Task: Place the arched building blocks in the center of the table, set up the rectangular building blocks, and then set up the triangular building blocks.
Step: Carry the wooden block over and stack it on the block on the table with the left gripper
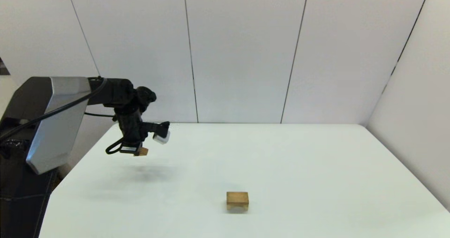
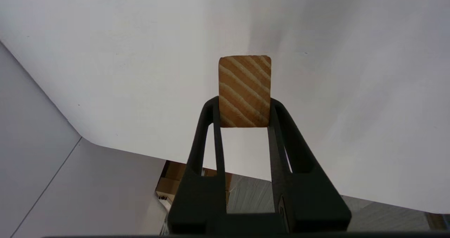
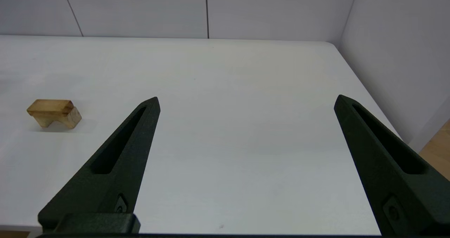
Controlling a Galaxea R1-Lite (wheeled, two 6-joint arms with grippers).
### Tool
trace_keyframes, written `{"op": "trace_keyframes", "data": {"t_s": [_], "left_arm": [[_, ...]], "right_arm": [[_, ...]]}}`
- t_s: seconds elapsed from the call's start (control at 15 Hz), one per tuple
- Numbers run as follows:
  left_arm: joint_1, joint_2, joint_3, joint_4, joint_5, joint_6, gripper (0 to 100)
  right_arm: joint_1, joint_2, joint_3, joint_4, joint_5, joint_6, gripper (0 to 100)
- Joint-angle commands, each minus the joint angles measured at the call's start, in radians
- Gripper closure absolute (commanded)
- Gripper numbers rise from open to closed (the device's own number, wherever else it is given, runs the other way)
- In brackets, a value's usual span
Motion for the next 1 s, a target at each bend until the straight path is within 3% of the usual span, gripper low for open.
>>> {"op": "trace_keyframes", "data": {"t_s": [0.07, 0.33, 0.53, 0.67, 1.0], "left_arm": [[-0.024, -0.084, 0.000, 0.037, -0.032, 0.007, 100], [-0.062, -0.138, 0.002, 0.069, -0.046, 0.007, 100], [-0.116, -0.161, 0.002, 0.074, -0.138, 0.002, 100], [-0.163, -0.173, 0.002, 0.078, -0.148, -0.001, 100], [-0.314, -0.173, 0.025, 0.081, -0.148, -0.168, 100]], "right_arm": [[0.000, 0.000, 0.000, 0.000, 0.000, 0.000, 0], [0.000, 0.000, 0.000, 0.000, 0.000, 0.000, 0], [0.000, 0.000, 0.000, 0.000, 0.000, 0.000, 0], [0.000, 0.000, 0.000, 0.000, 0.000, 0.000, 0], [0.000, 0.000, 0.000, 0.000, 0.000, 0.000, 0]]}}
